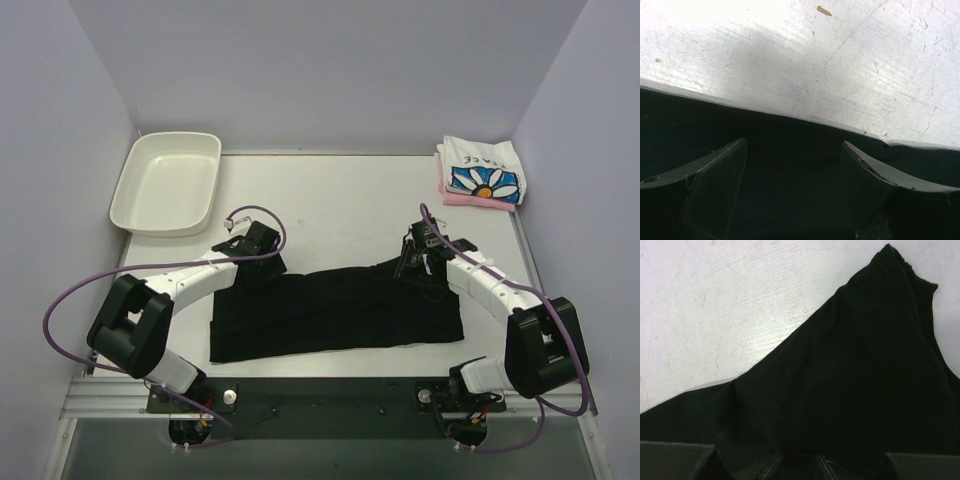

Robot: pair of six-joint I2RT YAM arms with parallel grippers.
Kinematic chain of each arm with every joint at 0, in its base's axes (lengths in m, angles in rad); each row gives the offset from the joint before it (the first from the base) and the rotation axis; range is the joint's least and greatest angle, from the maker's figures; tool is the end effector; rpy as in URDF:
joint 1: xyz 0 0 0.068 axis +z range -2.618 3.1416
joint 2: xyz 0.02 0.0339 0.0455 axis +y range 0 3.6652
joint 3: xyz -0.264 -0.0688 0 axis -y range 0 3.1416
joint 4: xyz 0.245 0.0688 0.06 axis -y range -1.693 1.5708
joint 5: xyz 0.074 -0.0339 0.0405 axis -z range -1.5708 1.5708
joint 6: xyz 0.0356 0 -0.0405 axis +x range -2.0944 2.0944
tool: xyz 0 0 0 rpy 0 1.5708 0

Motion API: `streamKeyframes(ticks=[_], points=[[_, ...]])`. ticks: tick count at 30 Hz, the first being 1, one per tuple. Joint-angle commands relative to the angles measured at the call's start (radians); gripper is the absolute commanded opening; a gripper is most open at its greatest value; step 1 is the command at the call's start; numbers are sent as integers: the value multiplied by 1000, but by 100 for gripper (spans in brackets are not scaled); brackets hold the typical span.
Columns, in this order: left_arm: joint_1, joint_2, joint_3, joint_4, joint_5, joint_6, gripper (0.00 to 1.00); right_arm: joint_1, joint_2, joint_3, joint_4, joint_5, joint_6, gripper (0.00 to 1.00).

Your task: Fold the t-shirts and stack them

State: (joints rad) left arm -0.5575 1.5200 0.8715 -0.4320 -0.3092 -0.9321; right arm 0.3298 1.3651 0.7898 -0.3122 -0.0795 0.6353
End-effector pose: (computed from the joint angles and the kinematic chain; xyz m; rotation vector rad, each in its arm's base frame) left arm 0.2509 -0.1437 0.1818 -0.5777 2.5096 -0.1415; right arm 0.2578 0.0912 0.2041 0.3489 2.5014 0.5057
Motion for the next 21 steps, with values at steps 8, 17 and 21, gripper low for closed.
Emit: streamKeyframes(ticks=[8, 17, 21], points=[[-4, -4, -8, 32, -14, -10, 84, 14, 28, -11, 2, 27, 23, 22], [-4, -6, -14, 32, -14, -10, 84, 25, 19, 2, -14, 40, 27, 0], [-4, -14, -12, 22, -14, -8, 84, 70, -35, 11, -59, 67, 35, 0]])
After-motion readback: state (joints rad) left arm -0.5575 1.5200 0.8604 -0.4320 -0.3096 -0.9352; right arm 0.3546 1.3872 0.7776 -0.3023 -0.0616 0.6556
